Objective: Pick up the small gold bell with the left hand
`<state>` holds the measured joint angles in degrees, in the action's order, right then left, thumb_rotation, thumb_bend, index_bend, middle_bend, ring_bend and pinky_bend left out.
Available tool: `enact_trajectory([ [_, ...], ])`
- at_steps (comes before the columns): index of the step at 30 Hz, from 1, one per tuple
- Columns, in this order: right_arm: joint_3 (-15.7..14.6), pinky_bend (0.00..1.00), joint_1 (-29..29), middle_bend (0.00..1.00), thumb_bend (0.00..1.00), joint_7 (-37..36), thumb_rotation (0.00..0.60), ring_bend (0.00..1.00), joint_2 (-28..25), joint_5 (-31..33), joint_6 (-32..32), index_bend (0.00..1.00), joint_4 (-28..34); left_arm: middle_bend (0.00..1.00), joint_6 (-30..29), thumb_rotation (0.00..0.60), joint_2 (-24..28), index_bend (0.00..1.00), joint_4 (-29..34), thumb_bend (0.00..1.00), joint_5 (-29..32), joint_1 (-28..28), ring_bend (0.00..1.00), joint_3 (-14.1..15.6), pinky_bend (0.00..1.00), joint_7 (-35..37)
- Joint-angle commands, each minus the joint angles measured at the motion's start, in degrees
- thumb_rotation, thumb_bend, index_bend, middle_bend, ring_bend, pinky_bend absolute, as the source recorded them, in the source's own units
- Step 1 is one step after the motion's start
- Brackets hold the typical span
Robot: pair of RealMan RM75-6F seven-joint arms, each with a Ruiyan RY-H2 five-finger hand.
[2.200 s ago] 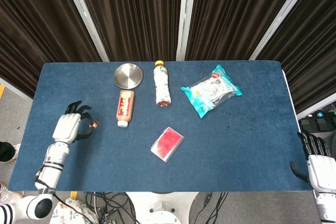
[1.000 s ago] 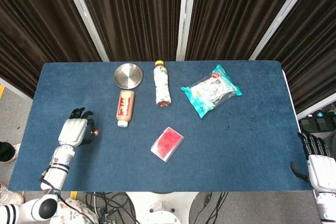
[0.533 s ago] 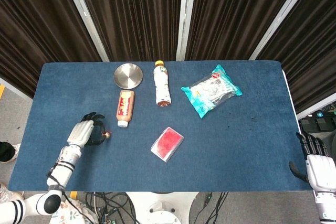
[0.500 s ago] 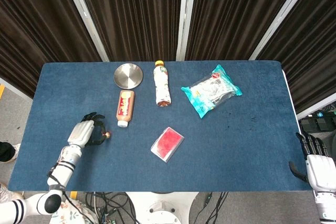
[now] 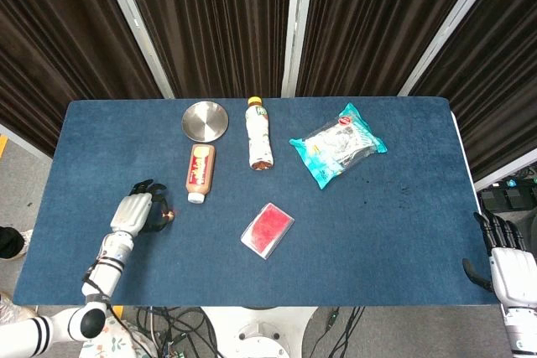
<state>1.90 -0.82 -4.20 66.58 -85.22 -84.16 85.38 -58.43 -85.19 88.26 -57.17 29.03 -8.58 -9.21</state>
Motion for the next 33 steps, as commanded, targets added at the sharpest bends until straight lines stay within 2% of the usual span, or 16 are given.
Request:
enact_trajectory([
  [1,-0.03,0.02,0.0,0.0,0.26,-0.04,0.6,0.0,0.04,0.02,0.05,0.0,-0.07,0.16,-0.05,0.6,-0.16,0.62,-0.27,0.42,0.12,0.01,0.03,0.06,0.0,-0.24],
  [9,-0.04,0.02,0.0,0.0,0.26,-0.3,0.6,0.0,0.22,0.07,0.14,0.0,-0.41,0.13,0.61,0.6,0.42,0.47,-0.38,0.35,-1.5,-0.33,0.03,0.39,0.0,1.94],
  [14,-0.03,0.02,-0.06,0.0,0.26,-0.39,0.6,0.0,0.31,0.02,0.2,0.0,-0.54,0.05,-0.54,0.6,1.54,0.25,1.09,0.31,-3.76,-0.99,0.02,0.63,0.0,3.16],
  [17,-0.04,0.02,0.0,0.0,0.26,-0.49,0.6,0.0,0.33,-0.2,-0.1,0.0,-0.61,0.01,-2.88,0.6,2.75,0.15,2.62,0.29,-5.51,-1.95,0.01,0.67,0.0,3.45],
  [21,0.08,0.02,0.12,0.0,0.27,-0.51,0.6,0.0,0.1,-0.22,-0.48,0.0,-0.39,0.01,-10.95,0.6,5.31,0.13,3.39,0.28,-11.0,-4.88,0.0,1.98,0.0,0.69],
  [24,0.26,0.02,0.13,0.0,0.26,-0.29,0.6,0.0,-0.03,-0.25,-0.78,0.0,0.04,0.01,-19.7,0.6,6.71,0.12,-1.06,0.26,-19.0,-8.16,0.0,4.66,0.0,-1.54],
  [26,0.26,0.02,0.12,0.0,0.26,-0.04,0.6,0.0,0.16,-0.33,-0.87,0.0,0.14,0.01,-23.49,0.6,7.25,0.12,-5.04,0.24,-22.79,-10.09,0.0,6.52,0.0,-1.67],
  [29,0.13,0.02,0.06,0.0,0.26,0.43,0.6,0.0,0.5,-0.34,-0.64,0.0,0.26,0.01,-26.37,0.6,8.49,0.12,-7.73,0.21,-25.02,-13.4,0.0,9.25,0.0,-0.15],
  [33,0.26,0.02,-0.17,0.0,0.26,1.21,0.6,0.0,0.55,-0.37,-0.52,0.0,0.92,0.02,-29.01,0.6,10.57,0.12,-6.62,0.19,-26.06,-16.93,0.0,11.16,0.0,0.56],
])
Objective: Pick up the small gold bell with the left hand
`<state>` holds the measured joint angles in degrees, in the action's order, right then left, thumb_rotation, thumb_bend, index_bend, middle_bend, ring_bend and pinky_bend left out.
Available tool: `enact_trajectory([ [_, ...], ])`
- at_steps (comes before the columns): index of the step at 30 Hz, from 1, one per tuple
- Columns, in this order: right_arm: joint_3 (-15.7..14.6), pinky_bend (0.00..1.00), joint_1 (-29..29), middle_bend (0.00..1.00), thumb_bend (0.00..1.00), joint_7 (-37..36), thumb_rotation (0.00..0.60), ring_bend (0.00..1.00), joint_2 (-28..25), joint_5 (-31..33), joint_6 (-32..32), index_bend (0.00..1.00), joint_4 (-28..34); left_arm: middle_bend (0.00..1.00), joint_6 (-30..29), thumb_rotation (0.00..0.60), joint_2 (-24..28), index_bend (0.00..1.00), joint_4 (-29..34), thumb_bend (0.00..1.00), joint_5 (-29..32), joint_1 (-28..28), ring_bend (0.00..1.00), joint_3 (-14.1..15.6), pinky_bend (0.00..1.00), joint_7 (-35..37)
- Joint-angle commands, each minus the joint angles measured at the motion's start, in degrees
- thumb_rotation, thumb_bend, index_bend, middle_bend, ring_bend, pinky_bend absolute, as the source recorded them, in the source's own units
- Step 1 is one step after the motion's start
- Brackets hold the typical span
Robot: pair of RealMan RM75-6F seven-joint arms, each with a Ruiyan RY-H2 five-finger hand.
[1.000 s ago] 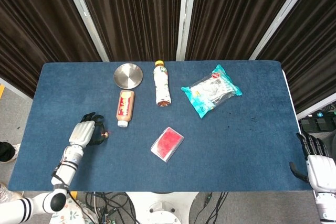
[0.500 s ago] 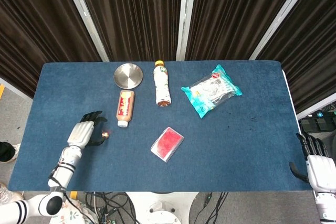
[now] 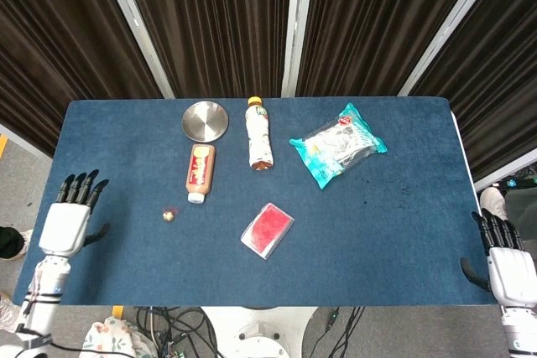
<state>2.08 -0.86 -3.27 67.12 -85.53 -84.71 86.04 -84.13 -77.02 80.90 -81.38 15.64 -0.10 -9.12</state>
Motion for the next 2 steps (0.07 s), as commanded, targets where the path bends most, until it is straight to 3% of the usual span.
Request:
enact_trajectory([
  [1,0.1,0.02,-0.18,0.0,0.26,0.38,0.6,0.0,0.02,-0.11,0.02,0.0,0.33,0.03,-3.64,0.6,2.58,0.12,0.92,0.19,-1.97,-3.91,0.0,2.78,0.0,0.47],
  [2,0.12,0.02,-0.25,0.0,0.27,0.58,0.6,0.0,0.03,-0.19,0.03,0.0,0.48,0.04,-4.14,0.6,2.9,0.12,1.42,0.18,-2.17,-4.53,0.0,2.92,0.0,0.68],
])
